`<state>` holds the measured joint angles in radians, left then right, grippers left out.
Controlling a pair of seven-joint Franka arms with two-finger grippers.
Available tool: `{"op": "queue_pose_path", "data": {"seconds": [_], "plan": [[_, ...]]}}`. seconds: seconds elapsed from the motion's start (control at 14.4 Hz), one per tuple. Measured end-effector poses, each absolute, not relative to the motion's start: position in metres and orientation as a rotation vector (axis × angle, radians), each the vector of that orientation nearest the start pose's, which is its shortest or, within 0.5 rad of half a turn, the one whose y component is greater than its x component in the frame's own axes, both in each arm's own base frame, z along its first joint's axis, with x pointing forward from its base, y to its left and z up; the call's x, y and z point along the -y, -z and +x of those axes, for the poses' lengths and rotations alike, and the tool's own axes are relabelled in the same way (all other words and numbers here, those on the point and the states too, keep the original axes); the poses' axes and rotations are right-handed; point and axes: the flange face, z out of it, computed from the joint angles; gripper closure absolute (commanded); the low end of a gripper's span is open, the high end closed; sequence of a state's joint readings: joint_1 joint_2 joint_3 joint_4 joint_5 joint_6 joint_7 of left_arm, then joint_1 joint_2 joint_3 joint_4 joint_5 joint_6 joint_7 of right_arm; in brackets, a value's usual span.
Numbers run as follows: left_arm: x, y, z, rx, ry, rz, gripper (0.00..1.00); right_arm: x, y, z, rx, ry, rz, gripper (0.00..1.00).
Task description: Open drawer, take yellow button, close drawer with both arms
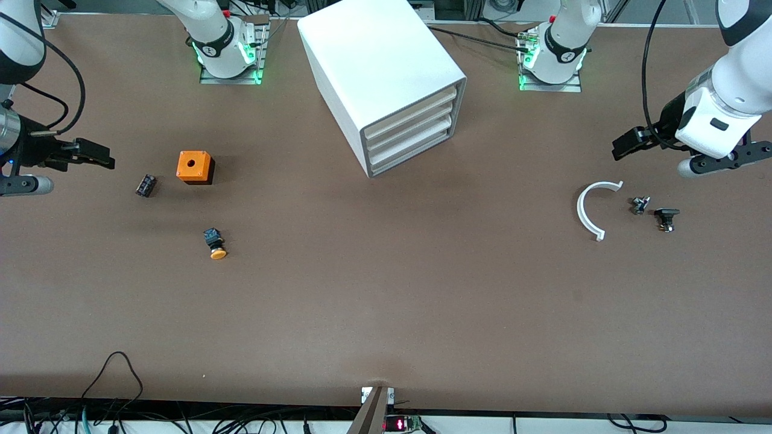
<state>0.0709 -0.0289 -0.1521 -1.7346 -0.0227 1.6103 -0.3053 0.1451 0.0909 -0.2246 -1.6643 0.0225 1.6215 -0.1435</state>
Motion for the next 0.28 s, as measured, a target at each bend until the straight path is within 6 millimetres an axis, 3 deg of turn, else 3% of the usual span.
{"op": "queue_pose_path", "data": {"seconds": [0.28], "plan": [[0.031,-0.563,0.546,0.272,-0.139,-3.134,0.00,0.034,-0.536,0.575,0.022,-0.183,-3.132,0.00]]}}
